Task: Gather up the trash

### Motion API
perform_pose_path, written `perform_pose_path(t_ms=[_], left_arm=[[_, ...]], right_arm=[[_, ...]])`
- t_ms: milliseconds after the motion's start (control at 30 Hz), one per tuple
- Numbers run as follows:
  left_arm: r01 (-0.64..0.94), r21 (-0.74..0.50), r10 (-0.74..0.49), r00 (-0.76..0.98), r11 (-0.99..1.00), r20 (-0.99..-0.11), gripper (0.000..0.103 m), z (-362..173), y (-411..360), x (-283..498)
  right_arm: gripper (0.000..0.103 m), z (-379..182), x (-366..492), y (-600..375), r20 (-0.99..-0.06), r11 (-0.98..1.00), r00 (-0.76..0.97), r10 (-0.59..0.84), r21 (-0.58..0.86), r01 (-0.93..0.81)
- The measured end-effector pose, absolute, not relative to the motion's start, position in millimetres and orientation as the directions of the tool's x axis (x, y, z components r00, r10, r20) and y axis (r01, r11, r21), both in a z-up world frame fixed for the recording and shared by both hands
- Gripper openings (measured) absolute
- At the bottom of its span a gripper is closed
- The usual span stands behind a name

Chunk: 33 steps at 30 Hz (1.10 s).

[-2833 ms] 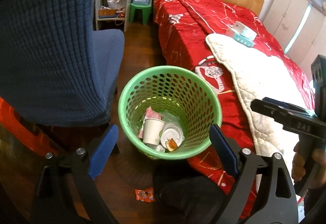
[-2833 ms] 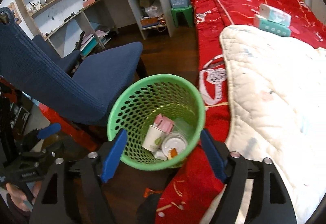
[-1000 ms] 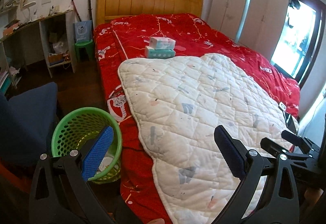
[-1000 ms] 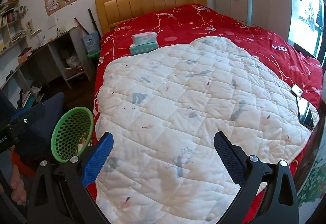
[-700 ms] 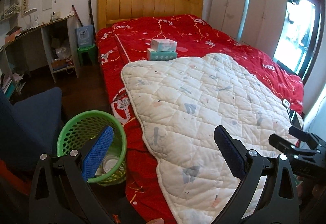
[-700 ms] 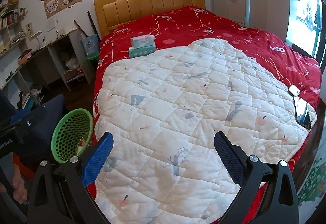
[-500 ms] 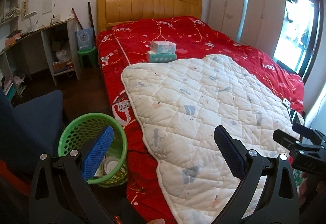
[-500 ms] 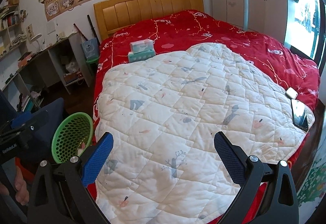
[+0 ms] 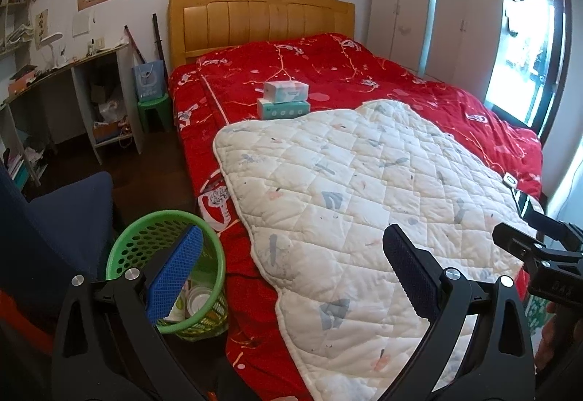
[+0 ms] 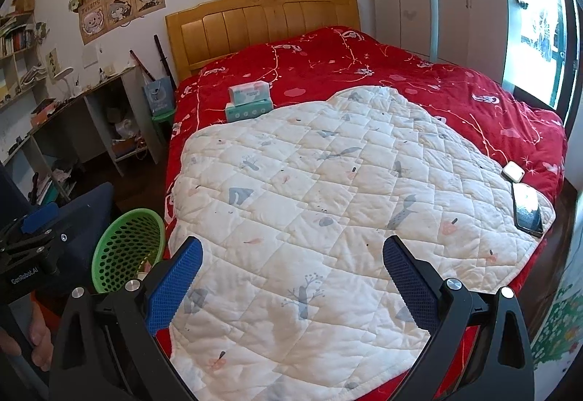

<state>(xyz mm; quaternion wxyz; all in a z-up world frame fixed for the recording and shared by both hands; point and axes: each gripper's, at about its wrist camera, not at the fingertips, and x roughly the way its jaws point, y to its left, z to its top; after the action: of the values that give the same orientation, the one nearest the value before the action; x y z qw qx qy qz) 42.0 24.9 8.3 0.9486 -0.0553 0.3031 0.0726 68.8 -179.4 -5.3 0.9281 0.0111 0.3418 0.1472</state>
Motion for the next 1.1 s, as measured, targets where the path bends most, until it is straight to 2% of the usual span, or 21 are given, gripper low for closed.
perform_pose_path(t_ms=[1100], left_arm=[[-0.175, -0.051, 0.114, 0.807, 0.983, -0.580, 0.098, 11.6, 21.9, 39.5]], right_arm=[[0.096, -1.8, 66.3, -177.0, -0.629, 0.955, 0.724, 0.284, 0.118, -0.272]])
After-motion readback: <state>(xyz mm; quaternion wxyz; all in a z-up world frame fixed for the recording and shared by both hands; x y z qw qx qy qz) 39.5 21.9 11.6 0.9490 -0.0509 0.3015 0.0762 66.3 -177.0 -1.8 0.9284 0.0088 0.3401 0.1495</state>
